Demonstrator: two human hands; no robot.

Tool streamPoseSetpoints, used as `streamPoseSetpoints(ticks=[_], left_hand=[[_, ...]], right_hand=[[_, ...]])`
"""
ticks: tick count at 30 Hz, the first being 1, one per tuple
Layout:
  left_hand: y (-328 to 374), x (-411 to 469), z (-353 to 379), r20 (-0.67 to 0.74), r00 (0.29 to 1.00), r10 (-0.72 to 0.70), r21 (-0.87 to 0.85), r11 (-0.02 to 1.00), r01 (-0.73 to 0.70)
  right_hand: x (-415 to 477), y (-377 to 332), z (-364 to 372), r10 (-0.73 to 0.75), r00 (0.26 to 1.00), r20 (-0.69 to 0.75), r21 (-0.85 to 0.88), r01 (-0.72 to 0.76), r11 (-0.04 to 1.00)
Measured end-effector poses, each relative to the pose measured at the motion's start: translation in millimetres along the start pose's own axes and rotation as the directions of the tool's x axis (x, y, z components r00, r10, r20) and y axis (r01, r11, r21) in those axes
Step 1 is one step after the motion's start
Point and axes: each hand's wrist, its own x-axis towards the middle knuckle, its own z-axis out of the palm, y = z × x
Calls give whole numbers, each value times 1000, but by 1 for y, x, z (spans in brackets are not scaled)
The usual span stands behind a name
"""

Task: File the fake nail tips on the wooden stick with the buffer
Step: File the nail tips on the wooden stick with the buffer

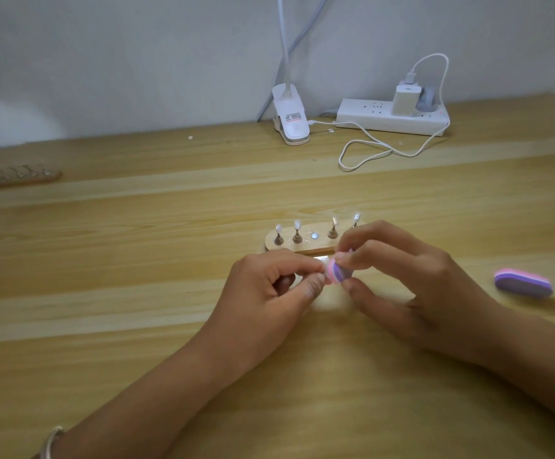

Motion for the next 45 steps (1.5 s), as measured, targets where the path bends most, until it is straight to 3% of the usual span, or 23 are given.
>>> streamPoseSetpoints(ticks=[4, 8, 12, 16, 22, 25, 30, 34, 38, 42, 45], left_hand=[[0, -1, 0, 10, 1000, 17, 0, 1000, -17], [-1, 0, -1, -5, 1000, -10, -8, 1000, 10], [1, -1, -1, 9, 1000, 4, -24, 1000, -3], [2, -1, -1, -19, 1000, -17, -52, 999, 16], [4, -1, -1, -7, 1000, -23, -86, 996, 23], [5, -1, -1, -25, 999, -46, -122, 992, 42], [6, -1, -1, 8, 999, -47, -164, 985, 47], [4, -1, -1, -16, 997, -71, -187, 980, 67], [5, -2, -1, 14, 998, -69, -219, 973, 71], [7, -1, -1, -12, 995, -97, -230, 969, 92], [8, -2, -1, 14, 996, -89, -266, 960, 90]], right_hand=[[-2, -7, 5, -70, 997, 24, -50, 71, 996], [0, -1, -2, -26, 1000, 0, -64, 26, 998], [-4, -10, 6, -99, 995, 6, -92, 99, 991], [-1, 1, -3, -35, 999, -20, -92, 33, 995], [-3, -7, 4, -98, 995, -12, -139, 95, 986], [1, 0, -4, -35, 998, -43, -108, 30, 994], [-2, -9, 4, -109, 993, -34, -122, 105, 987], [0, -4, -1, -60, 996, -66, -91, 54, 994], [-3, -12, 7, -125, 991, -44, -103, 120, 987], [0, -5, -2, -62, 995, -81, -76, 56, 995], [-2, -12, 5, -93, 992, -84, -77, 87, 993]])
